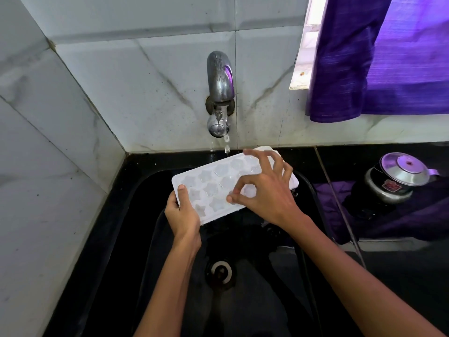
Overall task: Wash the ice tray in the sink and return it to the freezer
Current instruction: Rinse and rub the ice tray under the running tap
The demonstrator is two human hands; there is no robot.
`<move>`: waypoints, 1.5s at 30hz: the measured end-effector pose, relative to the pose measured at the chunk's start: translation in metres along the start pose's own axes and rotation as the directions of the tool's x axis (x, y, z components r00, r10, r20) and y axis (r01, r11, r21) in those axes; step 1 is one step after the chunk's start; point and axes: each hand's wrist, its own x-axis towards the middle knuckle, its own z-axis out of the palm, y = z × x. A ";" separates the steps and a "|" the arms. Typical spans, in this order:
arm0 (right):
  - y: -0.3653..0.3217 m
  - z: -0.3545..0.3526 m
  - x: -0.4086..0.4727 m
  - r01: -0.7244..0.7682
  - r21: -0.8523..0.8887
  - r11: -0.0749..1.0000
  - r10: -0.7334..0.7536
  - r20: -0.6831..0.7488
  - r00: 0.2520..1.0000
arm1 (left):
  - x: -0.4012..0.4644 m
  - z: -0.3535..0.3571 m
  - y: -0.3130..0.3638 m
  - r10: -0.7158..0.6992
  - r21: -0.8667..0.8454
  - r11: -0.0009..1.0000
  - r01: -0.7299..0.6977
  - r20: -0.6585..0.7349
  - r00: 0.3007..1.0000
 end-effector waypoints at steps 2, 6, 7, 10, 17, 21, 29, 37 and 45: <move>-0.001 0.002 -0.008 0.005 0.017 1.000 -0.006 0.059 0.998 | 0.002 0.001 0.003 0.006 -0.009 1.000 -0.006 -0.002 1.000; 0.002 0.003 -0.011 0.051 -0.126 0.991 -0.028 0.183 0.983 | 0.003 0.004 0.006 0.011 -0.018 1.000 -0.012 -0.009 1.000; 0.002 0.003 -0.010 0.062 -0.150 0.987 -0.032 0.196 0.980 | 0.004 0.005 0.005 0.011 -0.019 1.000 -0.011 -0.013 1.000; 0.000 0.002 -0.007 0.065 -0.167 0.984 -0.035 0.177 0.984 | 0.005 0.006 0.004 0.004 -0.018 1.000 -0.004 -0.020 1.000; -0.001 -0.001 -0.008 0.066 -0.207 0.976 -0.023 0.205 0.978 | 0.009 0.008 0.001 0.001 -0.005 1.000 -0.001 -0.003 1.000; 0.001 -0.001 -0.008 0.071 -0.220 0.973 -0.029 0.189 0.982 | 0.008 0.007 -0.003 0.003 -0.001 1.000 -0.003 0.003 1.000; -0.001 -0.003 -0.011 0.062 -0.262 0.963 0.002 0.237 0.972 | 0.005 0.009 -0.002 0.007 0.014 1.000 -0.007 0.018 1.000; 0.002 -0.012 -0.011 -0.048 -0.174 0.984 0.083 0.202 0.976 | -0.003 0.009 -0.010 -0.017 0.031 0.999 0.015 0.069 0.997; 0.007 -0.018 -0.010 -0.096 -0.100 0.990 0.119 0.259 0.958 | -0.007 0.016 -0.012 -0.034 0.024 0.999 0.032 0.108 0.994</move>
